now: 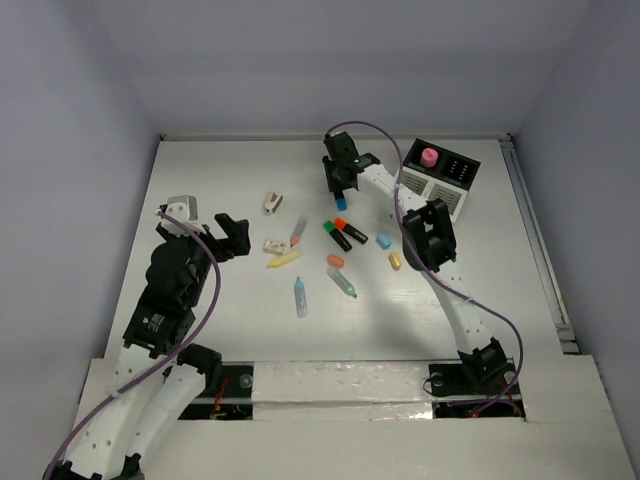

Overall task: Sort the stationery into containers
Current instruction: Pick up the pen from the center of the board.

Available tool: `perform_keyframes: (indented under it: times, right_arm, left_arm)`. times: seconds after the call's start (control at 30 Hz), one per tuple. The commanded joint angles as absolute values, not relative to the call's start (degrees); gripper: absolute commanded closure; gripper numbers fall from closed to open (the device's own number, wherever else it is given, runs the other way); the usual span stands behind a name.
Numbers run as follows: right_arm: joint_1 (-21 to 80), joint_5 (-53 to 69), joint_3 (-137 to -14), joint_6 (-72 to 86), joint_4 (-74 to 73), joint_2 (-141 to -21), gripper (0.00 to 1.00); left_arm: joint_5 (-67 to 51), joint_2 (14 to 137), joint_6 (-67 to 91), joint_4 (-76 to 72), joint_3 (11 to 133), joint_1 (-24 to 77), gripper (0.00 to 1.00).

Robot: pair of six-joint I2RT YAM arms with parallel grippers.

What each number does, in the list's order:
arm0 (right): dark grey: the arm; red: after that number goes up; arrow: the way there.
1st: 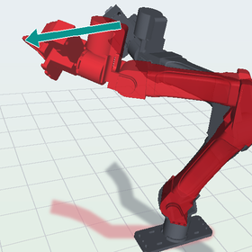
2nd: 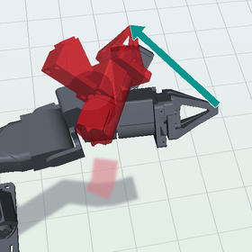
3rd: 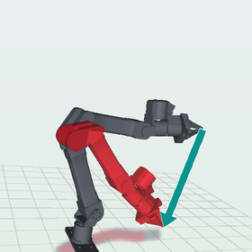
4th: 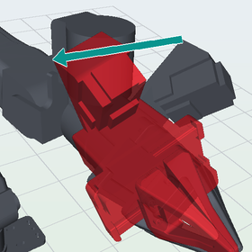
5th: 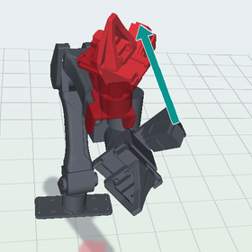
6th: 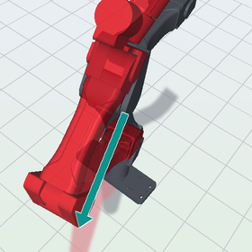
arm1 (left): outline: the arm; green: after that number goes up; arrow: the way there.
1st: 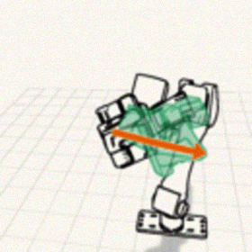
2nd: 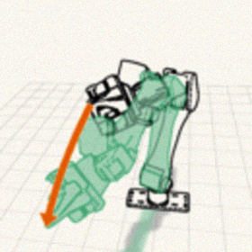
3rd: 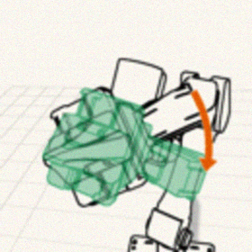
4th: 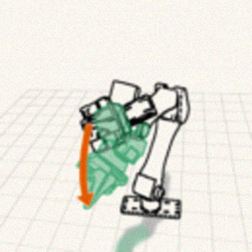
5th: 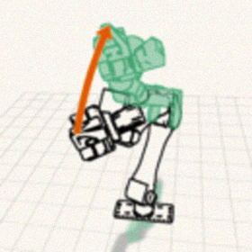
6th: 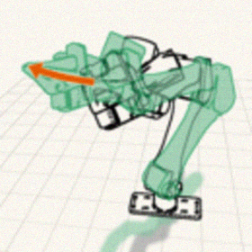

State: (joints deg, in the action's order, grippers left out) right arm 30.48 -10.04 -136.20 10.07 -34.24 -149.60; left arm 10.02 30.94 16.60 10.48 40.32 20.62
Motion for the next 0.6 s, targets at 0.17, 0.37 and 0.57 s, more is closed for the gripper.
perform_keyframes:
  times: [0.17,0.37,0.57]
  right_arm:
    - [31.8,-11.6,-140.3,5.1,-36.0,-151.8,0.89]
    - [31.8,-6.2,-139.8,5.2,-23.3,-145.3,1.0]
    - [31.8,-8.2,-131.6,5.6,-9.9,-132.0,1.0]
  left_arm:
    - [9.3,30.3,16.0,7.5,41.6,20.9,0.01]
    - [9.1,30.7,15.9,7.4,41.6,20.9,0.01]
    - [8.4,30.6,15.4,7.3,41.6,20.9,0.01]
